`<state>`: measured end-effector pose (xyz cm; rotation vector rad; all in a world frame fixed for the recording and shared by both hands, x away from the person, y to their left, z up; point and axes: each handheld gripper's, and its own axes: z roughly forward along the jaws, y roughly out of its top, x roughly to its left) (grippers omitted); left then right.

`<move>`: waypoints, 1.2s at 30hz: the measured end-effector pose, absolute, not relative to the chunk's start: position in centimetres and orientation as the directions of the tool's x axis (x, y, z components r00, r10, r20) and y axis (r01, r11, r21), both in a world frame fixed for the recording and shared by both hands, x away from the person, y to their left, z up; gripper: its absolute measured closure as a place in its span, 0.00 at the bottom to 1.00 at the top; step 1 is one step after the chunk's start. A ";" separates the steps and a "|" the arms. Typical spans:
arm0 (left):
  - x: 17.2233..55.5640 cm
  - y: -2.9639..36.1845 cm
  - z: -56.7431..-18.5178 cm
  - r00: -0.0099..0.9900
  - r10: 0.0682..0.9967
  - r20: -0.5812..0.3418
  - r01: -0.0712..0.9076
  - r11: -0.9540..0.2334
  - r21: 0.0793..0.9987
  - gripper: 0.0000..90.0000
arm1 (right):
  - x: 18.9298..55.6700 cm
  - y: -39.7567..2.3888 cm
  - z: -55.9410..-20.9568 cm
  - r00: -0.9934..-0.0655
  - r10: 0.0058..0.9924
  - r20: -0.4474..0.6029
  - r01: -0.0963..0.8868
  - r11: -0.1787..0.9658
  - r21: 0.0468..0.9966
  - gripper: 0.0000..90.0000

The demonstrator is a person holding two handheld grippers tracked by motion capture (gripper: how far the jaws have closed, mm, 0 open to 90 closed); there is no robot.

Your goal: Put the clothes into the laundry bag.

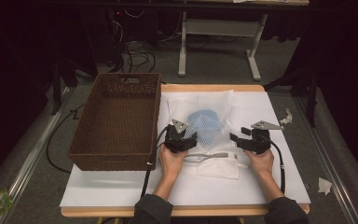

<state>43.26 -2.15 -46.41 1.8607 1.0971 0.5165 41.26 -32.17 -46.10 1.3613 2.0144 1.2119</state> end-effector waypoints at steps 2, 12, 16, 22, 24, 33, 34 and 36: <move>43.3 -2.2 -46.6 0.519 0.852 -0.074 0.475 -0.216 0.853 0.37 | 41.3 -32.3 -46.1 -0.420 0.900 0.115 0.526 0.138 0.839 0.40; 43.7 -2.3 -47.3 0.515 0.854 -0.075 0.485 -0.218 0.847 0.37 | 41.8 -32.5 -47.2 -0.388 0.916 0.106 0.536 0.130 0.834 0.42; 43.8 -2.4 -47.5 0.517 0.853 -0.076 0.486 -0.219 0.846 0.37 | 41.7 -32.8 -47.6 -0.380 0.917 0.118 0.540 0.116 0.834 0.42; 43.8 -2.4 -48.0 0.513 0.853 -0.094 0.496 -0.205 0.844 0.36 | 41.5 -32.8 -47.7 -0.382 0.916 0.120 0.535 0.113 0.837 0.42; 43.7 -2.4 -48.0 0.516 0.851 -0.093 0.497 -0.209 0.842 0.36 | 41.5 -32.7 -47.7 -0.384 0.917 0.107 0.535 0.127 0.836 0.42; 43.4 -2.3 -48.1 0.514 0.852 -0.101 0.513 -0.211 0.832 0.37 | 41.4 -32.7 -47.7 -0.363 0.926 0.103 0.535 0.116 0.837 0.40; 43.4 -2.3 -48.1 0.515 0.851 -0.102 0.514 -0.211 0.832 0.37 | 41.3 -32.7 -47.7 -0.361 0.927 0.098 0.537 0.121 0.835 0.40; 43.4 -2.2 -48.1 0.518 0.850 -0.101 0.513 -0.214 0.831 0.37 | 41.4 -32.5 -47.8 -0.364 0.928 0.084 0.536 0.134 0.834 0.40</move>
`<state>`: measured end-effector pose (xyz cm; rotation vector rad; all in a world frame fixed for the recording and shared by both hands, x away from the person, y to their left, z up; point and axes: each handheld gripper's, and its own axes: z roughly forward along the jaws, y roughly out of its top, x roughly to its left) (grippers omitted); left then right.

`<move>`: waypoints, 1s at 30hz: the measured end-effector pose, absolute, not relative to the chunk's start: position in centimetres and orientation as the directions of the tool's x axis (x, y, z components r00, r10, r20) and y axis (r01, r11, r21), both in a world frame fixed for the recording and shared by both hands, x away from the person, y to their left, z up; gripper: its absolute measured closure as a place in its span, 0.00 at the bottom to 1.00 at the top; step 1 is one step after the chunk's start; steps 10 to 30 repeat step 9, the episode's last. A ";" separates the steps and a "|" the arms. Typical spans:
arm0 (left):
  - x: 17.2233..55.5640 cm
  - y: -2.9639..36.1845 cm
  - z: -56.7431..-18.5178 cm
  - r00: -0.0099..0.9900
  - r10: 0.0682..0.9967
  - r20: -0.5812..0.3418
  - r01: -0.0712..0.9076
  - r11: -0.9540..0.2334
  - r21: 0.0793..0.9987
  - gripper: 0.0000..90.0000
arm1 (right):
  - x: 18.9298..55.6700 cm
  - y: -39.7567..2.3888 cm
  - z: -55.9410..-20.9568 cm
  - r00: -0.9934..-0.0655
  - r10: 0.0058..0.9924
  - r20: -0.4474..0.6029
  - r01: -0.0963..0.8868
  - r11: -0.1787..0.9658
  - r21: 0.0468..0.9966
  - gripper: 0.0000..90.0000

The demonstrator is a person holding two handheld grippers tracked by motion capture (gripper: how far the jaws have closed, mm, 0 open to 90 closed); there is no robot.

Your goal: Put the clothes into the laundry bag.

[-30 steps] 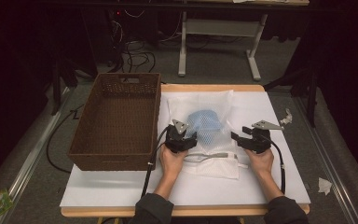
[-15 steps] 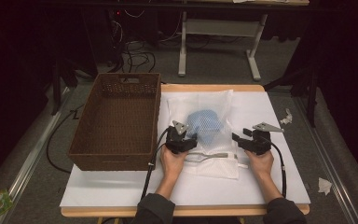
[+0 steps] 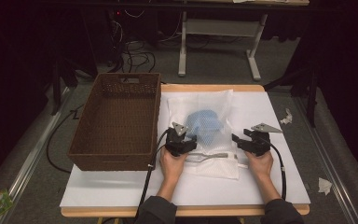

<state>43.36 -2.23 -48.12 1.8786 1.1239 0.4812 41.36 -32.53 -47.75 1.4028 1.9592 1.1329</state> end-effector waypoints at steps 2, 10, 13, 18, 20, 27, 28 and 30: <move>43.4 -2.2 -48.1 0.519 0.849 -0.101 0.514 -0.215 0.831 0.37 | 41.3 -32.3 -47.7 -0.363 0.929 0.073 0.537 0.144 0.831 0.40; 43.4 -2.2 -48.1 0.514 0.852 -0.104 0.518 -0.212 0.829 0.37 | 41.3 -32.3 -47.7 -0.363 0.929 0.073 0.539 0.145 0.830 0.41; 43.4 -2.2 -48.1 0.514 0.852 -0.104 0.518 -0.212 0.829 0.37 | 41.3 -32.3 -47.7 -0.363 0.929 0.073 0.539 0.145 0.830 0.41; 43.4 -2.2 -48.1 0.514 0.852 -0.104 0.518 -0.212 0.829 0.37 | 41.3 -32.3 -47.7 -0.363 0.929 0.073 0.539 0.145 0.830 0.41; 43.4 -2.2 -48.1 0.514 0.852 -0.104 0.518 -0.212 0.829 0.37 | 41.3 -32.3 -47.7 -0.363 0.929 0.073 0.539 0.145 0.830 0.41; 43.4 -2.2 -48.1 0.514 0.852 -0.104 0.518 -0.212 0.829 0.37 | 41.3 -32.3 -47.7 -0.363 0.929 0.073 0.539 0.145 0.830 0.41; 43.4 -2.2 -48.1 0.514 0.852 -0.104 0.518 -0.212 0.829 0.37 | 41.3 -32.3 -47.7 -0.363 0.929 0.073 0.539 0.145 0.830 0.41; 43.4 -2.2 -48.1 0.514 0.852 -0.104 0.518 -0.212 0.829 0.37 | 41.3 -32.3 -47.7 -0.363 0.929 0.073 0.539 0.145 0.830 0.41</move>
